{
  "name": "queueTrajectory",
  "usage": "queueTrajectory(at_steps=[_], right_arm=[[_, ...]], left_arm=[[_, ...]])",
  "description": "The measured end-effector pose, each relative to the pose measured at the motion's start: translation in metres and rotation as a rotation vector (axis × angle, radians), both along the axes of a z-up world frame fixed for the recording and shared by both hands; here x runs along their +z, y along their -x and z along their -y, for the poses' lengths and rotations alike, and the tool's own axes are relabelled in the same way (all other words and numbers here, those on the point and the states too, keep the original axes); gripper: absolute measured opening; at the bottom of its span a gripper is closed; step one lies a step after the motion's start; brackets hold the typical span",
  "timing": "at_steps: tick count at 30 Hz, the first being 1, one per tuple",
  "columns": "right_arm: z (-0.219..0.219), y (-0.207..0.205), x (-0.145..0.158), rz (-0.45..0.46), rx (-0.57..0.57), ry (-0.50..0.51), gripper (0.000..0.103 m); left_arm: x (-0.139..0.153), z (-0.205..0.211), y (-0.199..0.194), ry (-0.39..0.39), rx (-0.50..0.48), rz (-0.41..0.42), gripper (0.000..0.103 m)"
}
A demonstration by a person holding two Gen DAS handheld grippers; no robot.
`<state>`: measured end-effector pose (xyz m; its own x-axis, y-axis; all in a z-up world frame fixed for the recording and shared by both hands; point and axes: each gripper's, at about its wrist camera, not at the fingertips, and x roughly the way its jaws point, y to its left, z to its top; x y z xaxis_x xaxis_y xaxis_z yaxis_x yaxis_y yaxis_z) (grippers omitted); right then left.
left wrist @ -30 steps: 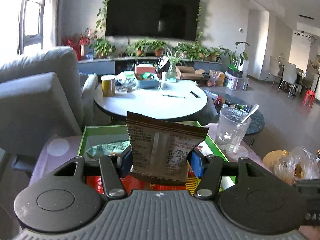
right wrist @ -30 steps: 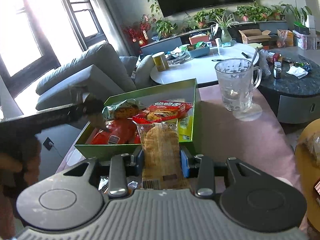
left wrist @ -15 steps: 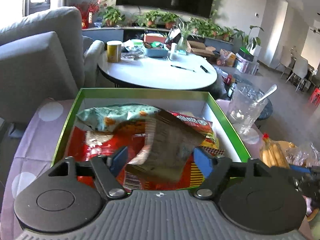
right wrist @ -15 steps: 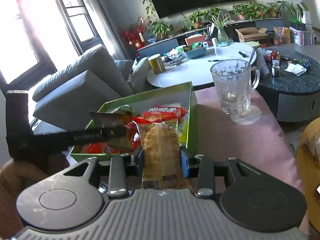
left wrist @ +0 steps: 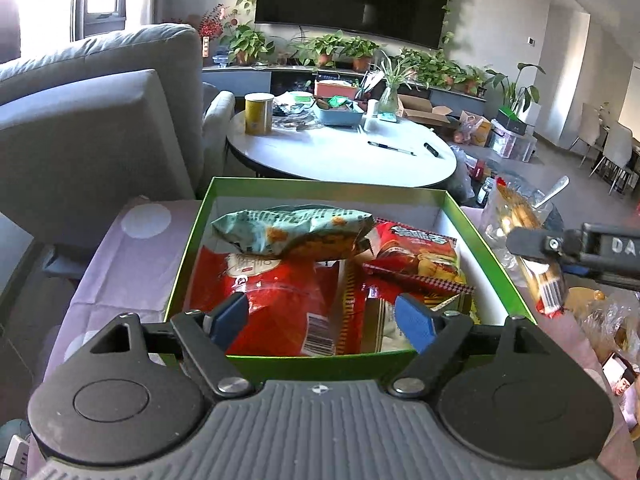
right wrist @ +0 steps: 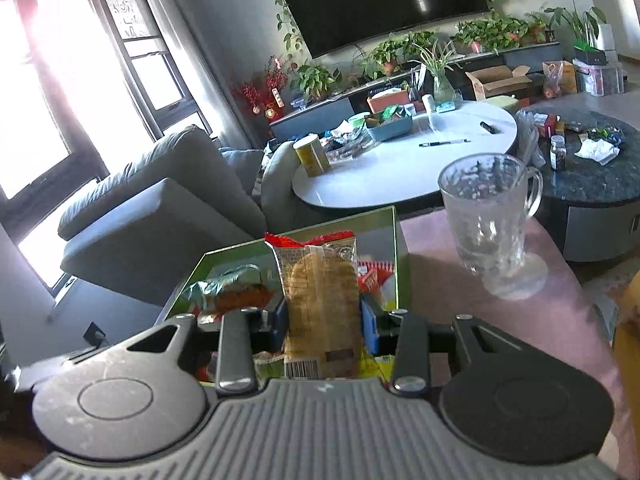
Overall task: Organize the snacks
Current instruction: 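Drop the biscuit packet into the box with the left gripper while the right gripper drops the bread roll, then move both grippers back to the snacks left on the table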
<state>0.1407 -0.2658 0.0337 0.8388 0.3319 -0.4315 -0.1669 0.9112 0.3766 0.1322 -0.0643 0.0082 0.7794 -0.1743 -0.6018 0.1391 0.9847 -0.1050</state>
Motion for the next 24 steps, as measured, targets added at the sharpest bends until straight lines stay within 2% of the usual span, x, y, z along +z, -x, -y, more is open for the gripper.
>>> queueTrajectory(at_steps=[13, 24], right_arm=[[-0.01, -0.019, -0.01, -0.019, -0.011, 0.013, 0.047], [-0.007, -0.017, -0.011, -0.016, -0.03, 0.002, 0.053]], left_arm=[[-0.004, 0.0, 0.0, 0.002, -0.014, -0.005, 0.08], [-0.007, 0.0, 0.0, -0.006, -0.007, -0.017, 0.081]])
